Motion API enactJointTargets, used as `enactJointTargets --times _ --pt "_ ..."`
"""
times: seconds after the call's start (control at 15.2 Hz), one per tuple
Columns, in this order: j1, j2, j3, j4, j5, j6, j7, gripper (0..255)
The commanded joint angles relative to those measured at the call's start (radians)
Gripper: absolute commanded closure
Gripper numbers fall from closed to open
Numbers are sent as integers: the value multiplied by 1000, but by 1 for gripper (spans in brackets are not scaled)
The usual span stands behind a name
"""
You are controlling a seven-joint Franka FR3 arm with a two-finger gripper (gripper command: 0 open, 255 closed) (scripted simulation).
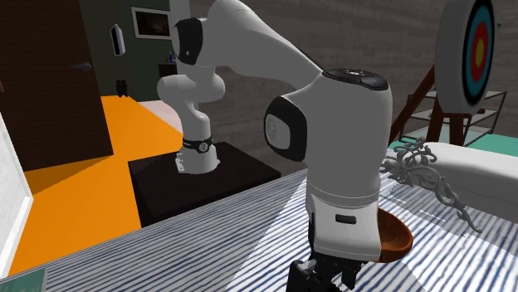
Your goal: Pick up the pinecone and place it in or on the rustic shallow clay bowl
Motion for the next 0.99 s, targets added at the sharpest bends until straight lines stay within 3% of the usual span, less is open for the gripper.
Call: enactJointTargets --times 0.0,0.46,0.53,0.92 --pt "0 11 0 -1 0 11 0 0" --pt "0 11 0 0 0 11 0 0" --pt "0 11 0 0 0 11 0 255" --pt "0 11 0 0 0 11 -1 255"
